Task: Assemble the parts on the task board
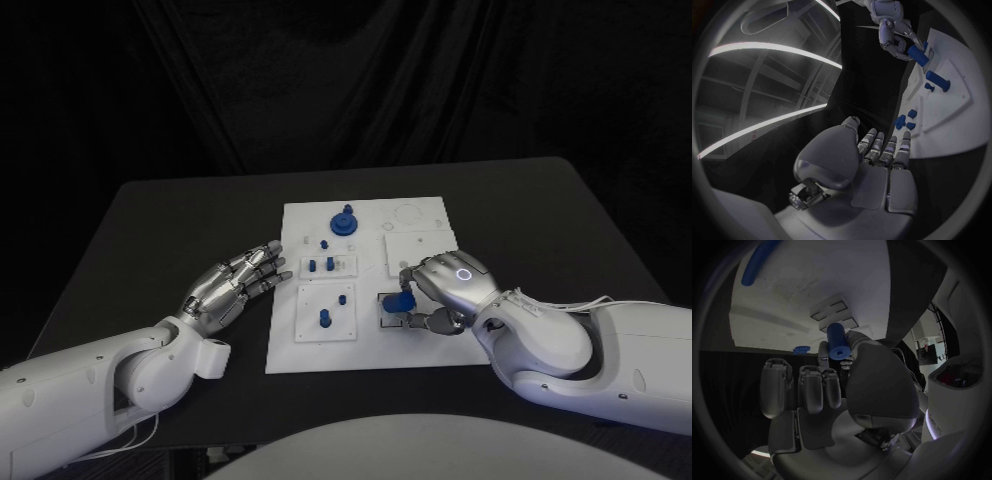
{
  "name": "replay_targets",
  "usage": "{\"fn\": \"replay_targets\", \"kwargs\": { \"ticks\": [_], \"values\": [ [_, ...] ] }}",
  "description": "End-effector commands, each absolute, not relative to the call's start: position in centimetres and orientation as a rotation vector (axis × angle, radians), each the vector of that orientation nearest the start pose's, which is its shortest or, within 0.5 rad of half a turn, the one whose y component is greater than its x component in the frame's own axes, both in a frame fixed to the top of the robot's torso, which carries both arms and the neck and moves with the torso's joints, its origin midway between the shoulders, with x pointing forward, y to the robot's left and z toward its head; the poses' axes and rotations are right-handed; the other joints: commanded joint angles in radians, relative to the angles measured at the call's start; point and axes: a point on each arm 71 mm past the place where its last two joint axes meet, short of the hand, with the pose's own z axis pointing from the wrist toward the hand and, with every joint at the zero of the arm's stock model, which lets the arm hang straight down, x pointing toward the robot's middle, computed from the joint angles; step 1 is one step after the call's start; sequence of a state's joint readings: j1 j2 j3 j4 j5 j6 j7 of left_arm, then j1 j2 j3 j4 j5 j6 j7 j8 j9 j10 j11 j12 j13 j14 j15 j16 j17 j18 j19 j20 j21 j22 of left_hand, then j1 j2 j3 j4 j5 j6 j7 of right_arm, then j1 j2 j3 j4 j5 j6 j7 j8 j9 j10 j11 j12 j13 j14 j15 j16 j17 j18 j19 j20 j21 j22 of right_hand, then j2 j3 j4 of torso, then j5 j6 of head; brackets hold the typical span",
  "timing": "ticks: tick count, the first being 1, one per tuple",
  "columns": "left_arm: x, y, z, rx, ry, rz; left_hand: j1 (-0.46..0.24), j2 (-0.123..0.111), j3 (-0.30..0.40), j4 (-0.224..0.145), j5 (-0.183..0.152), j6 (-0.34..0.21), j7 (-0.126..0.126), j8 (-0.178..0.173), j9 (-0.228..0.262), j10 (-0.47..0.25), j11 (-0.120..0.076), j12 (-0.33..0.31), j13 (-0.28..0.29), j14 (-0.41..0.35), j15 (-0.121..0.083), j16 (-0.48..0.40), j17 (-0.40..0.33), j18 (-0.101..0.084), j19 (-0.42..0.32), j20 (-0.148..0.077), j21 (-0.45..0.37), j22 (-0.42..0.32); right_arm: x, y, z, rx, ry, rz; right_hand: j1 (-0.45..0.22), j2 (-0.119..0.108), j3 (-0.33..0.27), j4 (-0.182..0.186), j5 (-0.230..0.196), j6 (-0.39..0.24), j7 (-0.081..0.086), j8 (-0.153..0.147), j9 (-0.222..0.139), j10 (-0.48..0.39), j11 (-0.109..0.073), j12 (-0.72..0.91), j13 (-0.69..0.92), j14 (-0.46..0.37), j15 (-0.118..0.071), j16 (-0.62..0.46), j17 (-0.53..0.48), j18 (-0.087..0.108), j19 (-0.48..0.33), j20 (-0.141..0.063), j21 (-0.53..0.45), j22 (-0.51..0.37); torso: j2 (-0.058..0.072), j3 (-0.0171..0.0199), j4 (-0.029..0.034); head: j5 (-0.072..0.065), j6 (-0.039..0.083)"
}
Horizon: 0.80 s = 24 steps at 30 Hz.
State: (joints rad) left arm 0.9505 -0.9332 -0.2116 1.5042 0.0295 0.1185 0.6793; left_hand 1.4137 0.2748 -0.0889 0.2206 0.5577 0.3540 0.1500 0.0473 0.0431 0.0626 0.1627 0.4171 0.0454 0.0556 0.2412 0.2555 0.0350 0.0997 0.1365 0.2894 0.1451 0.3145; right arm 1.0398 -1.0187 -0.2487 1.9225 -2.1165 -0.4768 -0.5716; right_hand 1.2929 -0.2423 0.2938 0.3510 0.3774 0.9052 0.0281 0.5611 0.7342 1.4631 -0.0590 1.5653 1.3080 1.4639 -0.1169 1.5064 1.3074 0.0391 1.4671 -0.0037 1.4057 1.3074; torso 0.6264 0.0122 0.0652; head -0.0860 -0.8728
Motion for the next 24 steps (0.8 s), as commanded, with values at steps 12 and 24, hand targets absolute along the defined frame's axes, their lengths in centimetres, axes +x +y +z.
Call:
{"fn": "replay_targets", "kwargs": {
  "ticks": [12,24],
  "values": [
    [38.66,24.37,-32.26,-1.298,1.531,-1.890,0.007,-0.004,0.003,0.000,0.007,0.005,0.032,0.004,0.001,-0.004,0.006,0.002,0.001,-0.003,0.002,0.004,0.001,0.007,0.004,0.003,-0.003,0.000,33.65,-18.49,-25.60,-0.445,1.552,0.287,-0.019,-0.001,0.076,-0.064,-0.130,0.017,-0.002,-0.053,-0.022,0.108,0.003,0.005,0.263,0.078,0.003,-0.003,0.109,0.003,0.033,0.002,-0.007,0.207,0.000,0.0000,0.0003,0.001,0.000],
    [38.63,24.34,-32.32,-1.300,1.536,-1.891,0.008,-0.003,0.005,0.000,0.007,0.005,0.032,0.004,0.001,-0.004,0.006,0.003,0.001,-0.002,0.003,0.006,0.001,0.007,0.005,0.004,-0.003,0.000,33.61,-18.08,-25.68,-0.460,1.549,0.293,-0.062,0.009,-0.022,-0.060,-0.195,0.010,0.003,-0.068,-0.021,0.108,0.005,0.005,0.263,0.077,0.006,-0.006,0.104,0.006,0.028,0.006,-0.022,0.203,0.000,0.0000,0.0003,0.003,0.000]
  ]
}}
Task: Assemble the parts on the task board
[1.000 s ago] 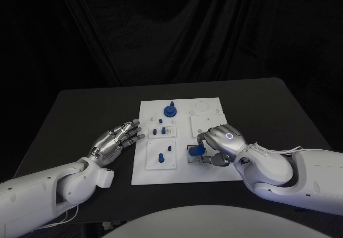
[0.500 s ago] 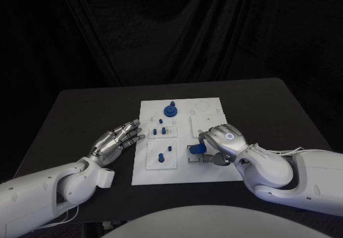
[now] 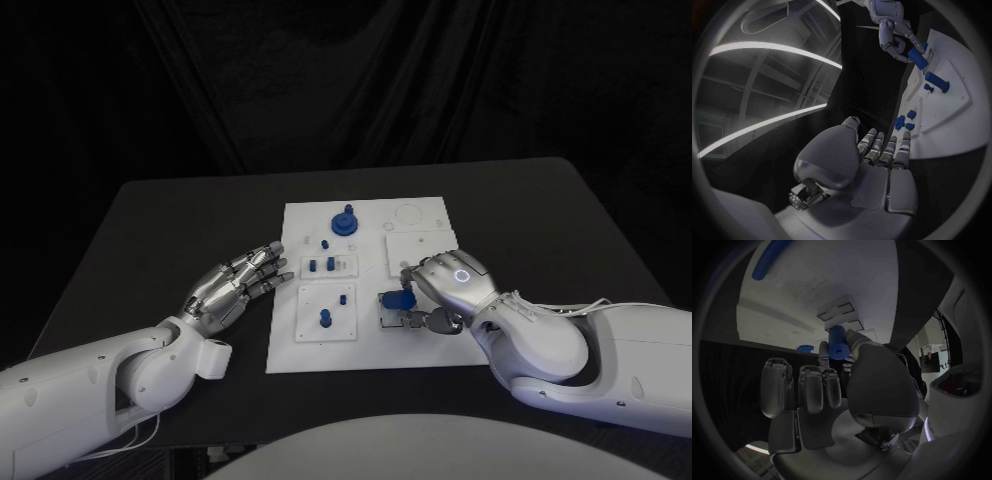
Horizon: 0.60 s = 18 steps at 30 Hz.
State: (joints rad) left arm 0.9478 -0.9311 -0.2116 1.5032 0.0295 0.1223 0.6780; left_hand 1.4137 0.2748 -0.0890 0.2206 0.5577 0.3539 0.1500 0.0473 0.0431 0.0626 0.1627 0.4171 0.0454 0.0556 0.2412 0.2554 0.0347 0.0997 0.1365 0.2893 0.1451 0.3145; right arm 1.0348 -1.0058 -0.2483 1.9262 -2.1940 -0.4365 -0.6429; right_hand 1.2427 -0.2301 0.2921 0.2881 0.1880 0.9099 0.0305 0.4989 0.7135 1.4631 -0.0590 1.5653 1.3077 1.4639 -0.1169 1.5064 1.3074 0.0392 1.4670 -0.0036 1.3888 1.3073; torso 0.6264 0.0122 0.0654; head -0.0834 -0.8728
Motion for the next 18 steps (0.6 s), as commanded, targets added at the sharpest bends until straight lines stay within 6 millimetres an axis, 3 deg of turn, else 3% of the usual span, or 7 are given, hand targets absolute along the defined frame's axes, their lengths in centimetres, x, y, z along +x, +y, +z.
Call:
{"fn": "replay_targets", "kwargs": {
  "ticks": [1,2,8,14,18],
  "values": [
    [38.62,24.34,-32.33,-1.300,1.536,-1.891,0.008,-0.003,0.005,-0.001,0.007,0.005,0.032,0.004,0.001,-0.004,0.006,0.003,0.001,-0.002,0.003,0.006,0.001,0.007,0.005,0.004,-0.003,0.000,33.59,-18.03,-25.67,-0.460,1.547,0.298,-0.023,-0.001,-0.045,0.003,-0.022,0.000,0.002,-0.010,-0.001,0.108,0.006,0.005,0.263,0.077,0.007,-0.005,0.106,0.006,0.028,0.007,-0.007,0.203,0.000,0.0001,0.0000,0.001,0.000],
    [38.62,24.34,-32.33,-1.300,1.536,-1.891,0.008,-0.003,0.005,-0.001,0.007,0.005,0.032,0.004,0.001,-0.004,0.006,0.003,0.001,-0.002,0.003,0.006,0.001,0.007,0.005,0.004,-0.003,0.000,33.57,-17.98,-25.66,-0.461,1.545,0.303,-0.036,0.003,-0.078,0.004,-0.044,-0.007,0.004,-0.016,-0.002,0.108,0.008,0.005,0.263,0.077,0.008,-0.005,0.106,0.006,0.028,0.008,-0.007,0.203,0.000,0.0000,0.0000,0.001,0.000],
    [38.61,24.34,-32.36,-1.301,1.536,-1.891,0.008,-0.003,0.005,-0.001,0.007,0.005,0.032,0.004,0.001,-0.004,0.006,0.003,0.001,-0.002,0.003,0.006,0.001,0.007,0.005,0.004,-0.003,0.000,33.48,-17.85,-25.58,-0.462,1.538,0.323,-0.071,0.003,-0.162,0.007,-0.081,-0.034,0.012,-0.021,0.002,0.108,0.015,0.005,0.263,0.078,0.014,-0.004,0.110,0.005,0.030,0.012,-0.004,0.204,0.000,-0.0001,0.0000,0.004,0.000],
    [38.59,24.36,-32.40,-1.302,1.537,-1.890,0.008,-0.003,0.005,-0.001,0.007,0.005,0.032,0.004,0.001,-0.004,0.006,0.003,0.001,-0.002,0.003,0.006,0.001,0.007,0.005,0.004,-0.003,0.000,33.38,-17.80,-25.53,-0.454,1.539,0.343,-0.108,0.001,-0.210,0.009,-0.130,-0.040,0.013,-0.014,0.009,0.108,0.017,0.005,0.263,0.078,0.016,-0.004,0.110,0.005,0.031,0.014,-0.004,0.205,0.000,0.0000,0.0000,0.003,0.000],
    [38.57,24.36,-32.42,-1.303,1.538,-1.890,0.008,-0.003,0.005,-0.001,0.007,0.005,0.032,0.004,0.001,-0.004,0.006,0.003,0.001,-0.002,0.003,0.006,0.001,0.007,0.005,0.004,-0.003,0.000,33.31,-17.76,-25.47,-0.447,1.539,0.361,-0.141,-0.011,-0.246,0.010,-0.139,-0.043,0.013,-0.011,0.013,0.108,0.017,0.005,0.263,0.077,0.015,-0.004,0.110,0.005,0.031,0.013,-0.004,0.205,0.000,0.0000,-0.0001,0.004,0.000]
  ]
}}
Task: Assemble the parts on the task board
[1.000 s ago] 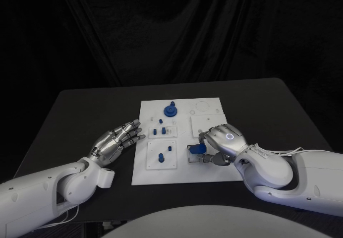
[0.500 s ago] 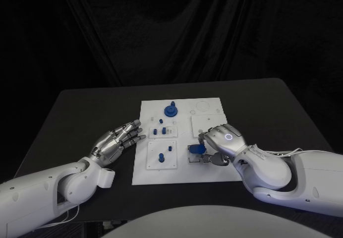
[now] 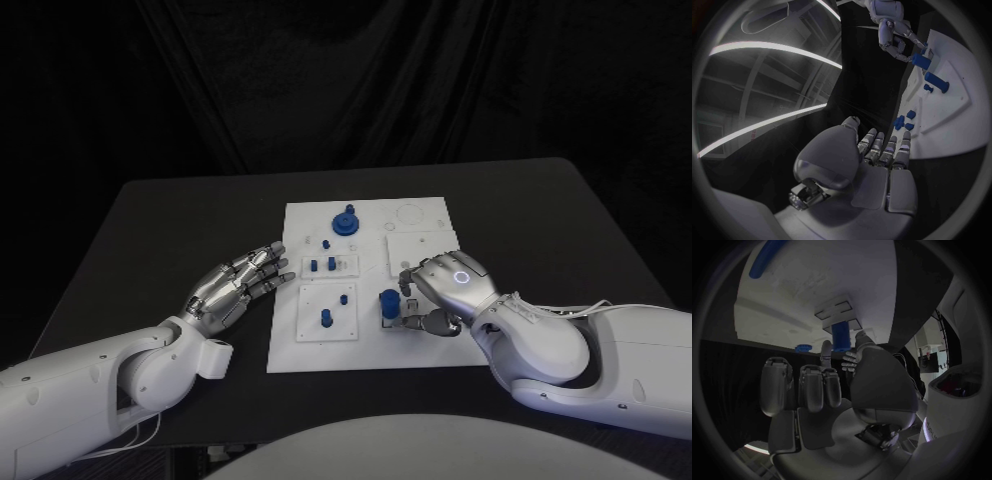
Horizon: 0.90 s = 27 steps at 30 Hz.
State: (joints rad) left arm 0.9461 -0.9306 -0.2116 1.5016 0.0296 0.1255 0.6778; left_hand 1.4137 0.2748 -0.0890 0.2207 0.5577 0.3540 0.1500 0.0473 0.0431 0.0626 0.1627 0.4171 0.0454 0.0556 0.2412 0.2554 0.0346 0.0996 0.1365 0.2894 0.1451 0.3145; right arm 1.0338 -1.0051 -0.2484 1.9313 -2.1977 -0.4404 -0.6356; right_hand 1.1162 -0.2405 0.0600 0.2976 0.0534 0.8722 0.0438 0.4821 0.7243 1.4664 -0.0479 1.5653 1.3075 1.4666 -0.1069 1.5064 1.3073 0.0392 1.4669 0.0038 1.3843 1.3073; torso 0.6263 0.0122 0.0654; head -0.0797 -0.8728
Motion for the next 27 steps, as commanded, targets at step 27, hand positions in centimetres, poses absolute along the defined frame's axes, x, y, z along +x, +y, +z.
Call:
{"fn": "replay_targets", "kwargs": {
  "ticks": [27],
  "values": [
    [38.5,24.4,-32.6,-1.306,1.541,-1.886,0.008,-0.003,0.009,-0.001,0.007,0.007,0.033,0.005,0.001,-0.004,0.007,0.004,0.001,-0.002,0.005,0.008,0.002,0.006,0.006,0.004,-0.002,0.001,33.2,-19.0,-25.0,-0.317,1.527,0.438,0.048,0.045,0.022,-0.003,0.129,-0.075,0.026,-0.029,-0.019,0.104,0.038,0.005,0.263,0.077,0.032,0.002,0.128,0.015,0.009,0.028,-0.051,0.190,0.000,0.0001,-0.0001,0.005,0.000]
  ]
}}
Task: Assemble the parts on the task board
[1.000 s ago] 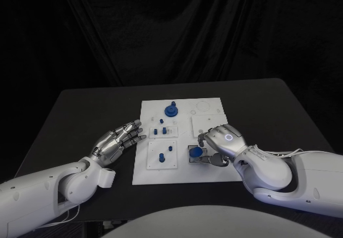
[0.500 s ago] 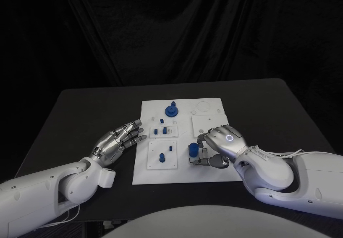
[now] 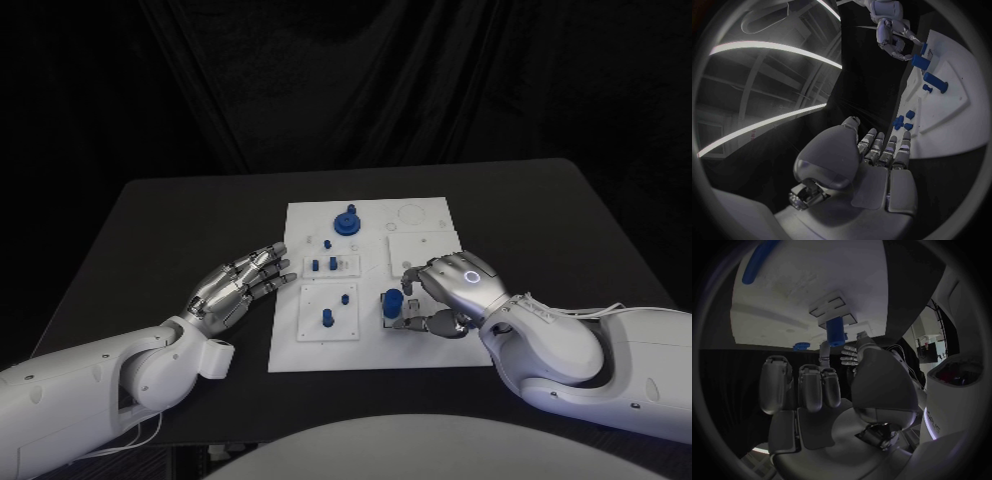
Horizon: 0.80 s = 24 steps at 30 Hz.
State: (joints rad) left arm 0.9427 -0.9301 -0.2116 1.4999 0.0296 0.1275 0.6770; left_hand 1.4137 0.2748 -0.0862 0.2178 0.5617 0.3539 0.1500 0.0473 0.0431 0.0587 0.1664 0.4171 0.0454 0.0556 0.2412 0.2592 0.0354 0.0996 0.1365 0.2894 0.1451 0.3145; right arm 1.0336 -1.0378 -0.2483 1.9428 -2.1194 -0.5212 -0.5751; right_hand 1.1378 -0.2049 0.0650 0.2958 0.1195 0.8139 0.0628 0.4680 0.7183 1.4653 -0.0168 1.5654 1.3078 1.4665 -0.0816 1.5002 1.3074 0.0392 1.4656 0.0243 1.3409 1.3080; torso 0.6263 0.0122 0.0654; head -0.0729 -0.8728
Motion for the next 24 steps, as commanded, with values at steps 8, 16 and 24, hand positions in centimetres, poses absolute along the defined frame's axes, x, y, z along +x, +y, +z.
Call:
{"fn": "replay_targets", "kwargs": {
  "ticks": [8,16,24],
  "values": [
    [38.49,24.36,-32.57,-1.307,1.542,-1.887,0.008,-0.003,0.008,0.002,0.003,0.008,0.034,0.005,0.001,0.000,0.004,0.005,0.001,-0.002,0.005,0.005,0.001,0.006,0.007,0.004,-0.002,0.002,33.64,-19.53,-25.15,-0.273,1.526,0.423,0.124,0.008,0.143,-0.007,0.144,-0.024,0.022,-0.046,-0.063,0.105,0.021,0.005,0.263,0.080,0.019,0.018,0.150,0.019,0.004,0.022,-0.027,0.184,0.000,0.0000,0.0001,0.000,0.000],
    [38.50,24.36,-32.59,-1.307,1.543,-1.886,0.008,-0.003,0.008,0.002,0.003,0.008,0.034,0.005,0.001,0.000,0.004,0.005,0.001,-0.002,0.005,0.005,0.001,0.006,0.007,0.004,-0.002,0.002,33.88,-19.48,-25.33,-0.236,1.537,0.455,0.140,-0.005,0.171,-0.007,0.120,-0.089,0.042,-0.112,-0.136,0.105,0.031,0.005,0.263,0.083,0.028,0.025,0.166,0.019,0.004,0.029,-0.027,0.185,0.000,0.0000,0.0001,-0.002,0.000],
    [38.48,24.33,-32.59,-1.308,1.543,-1.887,0.008,-0.003,0.008,0.002,0.003,0.008,0.034,0.005,0.001,0.000,0.004,0.005,0.001,-0.002,0.005,0.005,0.001,0.006,0.007,0.004,-0.002,0.002,33.89,-18.79,-25.73,-0.257,1.583,0.486,0.131,-0.012,0.158,-0.005,0.062,-0.061,0.049,-0.242,-0.300,0.105,0.032,0.005,0.263,0.088,0.030,0.035,0.187,0.015,0.015,0.033,-0.005,0.192,0.000,0.0000,0.0003,-0.001,0.000]
  ]
}}
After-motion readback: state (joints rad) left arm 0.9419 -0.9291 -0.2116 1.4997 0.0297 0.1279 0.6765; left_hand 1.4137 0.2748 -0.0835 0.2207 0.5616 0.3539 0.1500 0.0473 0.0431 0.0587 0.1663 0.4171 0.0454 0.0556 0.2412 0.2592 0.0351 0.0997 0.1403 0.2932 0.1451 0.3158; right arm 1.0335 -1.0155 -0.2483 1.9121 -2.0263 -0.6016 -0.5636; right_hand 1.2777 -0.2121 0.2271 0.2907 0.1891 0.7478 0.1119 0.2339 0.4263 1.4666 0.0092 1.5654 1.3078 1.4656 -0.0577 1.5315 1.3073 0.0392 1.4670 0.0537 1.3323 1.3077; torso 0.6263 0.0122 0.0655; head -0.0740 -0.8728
